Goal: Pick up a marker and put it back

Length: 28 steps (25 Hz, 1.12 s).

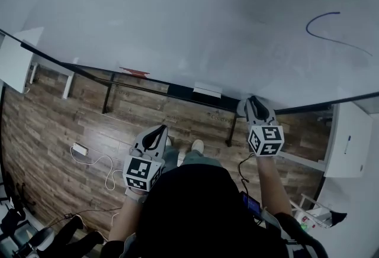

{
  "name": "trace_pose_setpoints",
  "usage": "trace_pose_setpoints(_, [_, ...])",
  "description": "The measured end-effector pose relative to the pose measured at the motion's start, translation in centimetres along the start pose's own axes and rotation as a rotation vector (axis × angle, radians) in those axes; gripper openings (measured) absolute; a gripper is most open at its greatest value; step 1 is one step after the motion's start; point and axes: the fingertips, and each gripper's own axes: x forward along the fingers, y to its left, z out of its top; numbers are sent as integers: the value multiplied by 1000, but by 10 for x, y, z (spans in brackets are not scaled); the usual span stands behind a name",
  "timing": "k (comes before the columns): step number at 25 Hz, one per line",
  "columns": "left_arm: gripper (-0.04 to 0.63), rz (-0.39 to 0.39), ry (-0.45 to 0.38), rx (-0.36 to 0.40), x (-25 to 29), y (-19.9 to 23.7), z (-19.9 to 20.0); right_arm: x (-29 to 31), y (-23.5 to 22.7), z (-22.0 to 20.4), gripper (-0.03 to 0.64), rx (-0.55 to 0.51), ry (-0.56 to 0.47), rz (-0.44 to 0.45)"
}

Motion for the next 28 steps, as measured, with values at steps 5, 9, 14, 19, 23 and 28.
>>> trace_pose_setpoints(5, [21, -1, 10, -12, -2, -2, -10, 2, -1, -5, 94, -5, 6, -1])
trace_pose_setpoints(9, [21, -4, 12, -13, -3, -2, -11, 2, -1, -3, 97, -4, 3, -1])
trace_pose_setpoints(14, [21, -24, 0, -7, -3, -2, -8, -6, -1, 2, 121, -4, -3, -17])
trace_pose_setpoints(19, [21, -68, -13, 6, 1, -4, -3, -22, -1, 10, 124, 3, -21, -47])
trace_pose_setpoints(23, [21, -114, -31, 26, 7, -7, 6, -41, 2, 18, 124, 18, -49, -77])
trace_pose_setpoints(28, [21, -198, -57, 62, 22, -18, 19, -68, 5, 22, 123, 31, -71, -130])
